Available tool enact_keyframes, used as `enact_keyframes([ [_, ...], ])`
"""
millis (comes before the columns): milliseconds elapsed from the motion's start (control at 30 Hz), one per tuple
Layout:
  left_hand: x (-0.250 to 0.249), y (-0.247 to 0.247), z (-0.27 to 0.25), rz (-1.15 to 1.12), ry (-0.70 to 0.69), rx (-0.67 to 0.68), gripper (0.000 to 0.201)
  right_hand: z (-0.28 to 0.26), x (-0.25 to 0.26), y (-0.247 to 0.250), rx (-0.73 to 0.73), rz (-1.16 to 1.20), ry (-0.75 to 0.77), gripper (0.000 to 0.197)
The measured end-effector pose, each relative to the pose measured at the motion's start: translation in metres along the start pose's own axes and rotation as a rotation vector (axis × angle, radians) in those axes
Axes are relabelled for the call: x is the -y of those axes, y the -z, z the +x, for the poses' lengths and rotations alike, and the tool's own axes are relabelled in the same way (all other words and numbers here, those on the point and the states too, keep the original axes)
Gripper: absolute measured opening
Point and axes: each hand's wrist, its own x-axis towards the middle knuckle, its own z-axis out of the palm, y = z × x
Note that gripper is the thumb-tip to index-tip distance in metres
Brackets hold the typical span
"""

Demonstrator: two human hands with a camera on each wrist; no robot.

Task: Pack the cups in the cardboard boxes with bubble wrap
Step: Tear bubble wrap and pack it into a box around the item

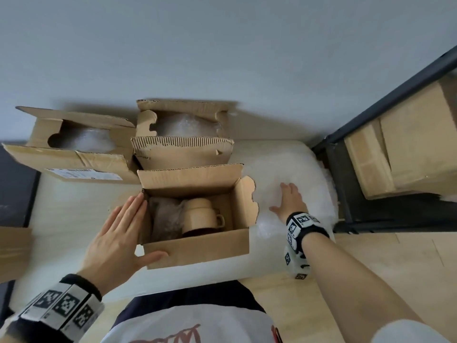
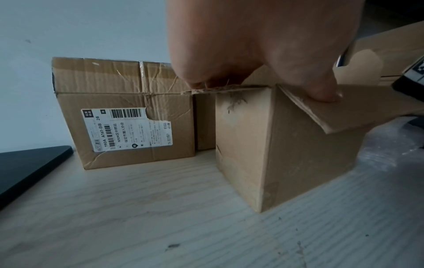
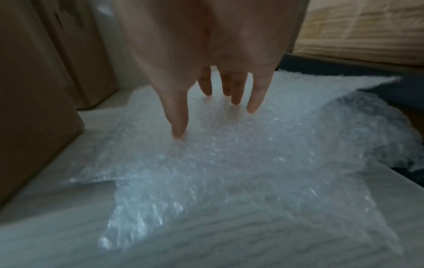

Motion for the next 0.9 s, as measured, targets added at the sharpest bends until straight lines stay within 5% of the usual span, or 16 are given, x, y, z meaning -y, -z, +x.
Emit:
enact_keyframes([
  [333,-0.001,0.006,0.002,-0.016,0.005,0.011,0.114,-0.001,-0.008,-0.004,-0.151,0.081,0.020,0.021],
  [633,0.003,0.011,0.004,-0.096,-0.009,0.028,0.124,-0.019,-0.043,0.029,-0.389,0.518,0.032,0.024],
  [900,0.004,0.030,0.012,-0.031,-0.053,0.094,0.136,-0.089,-0.036,0.112,-0.534,0.928,0.300,0.010],
])
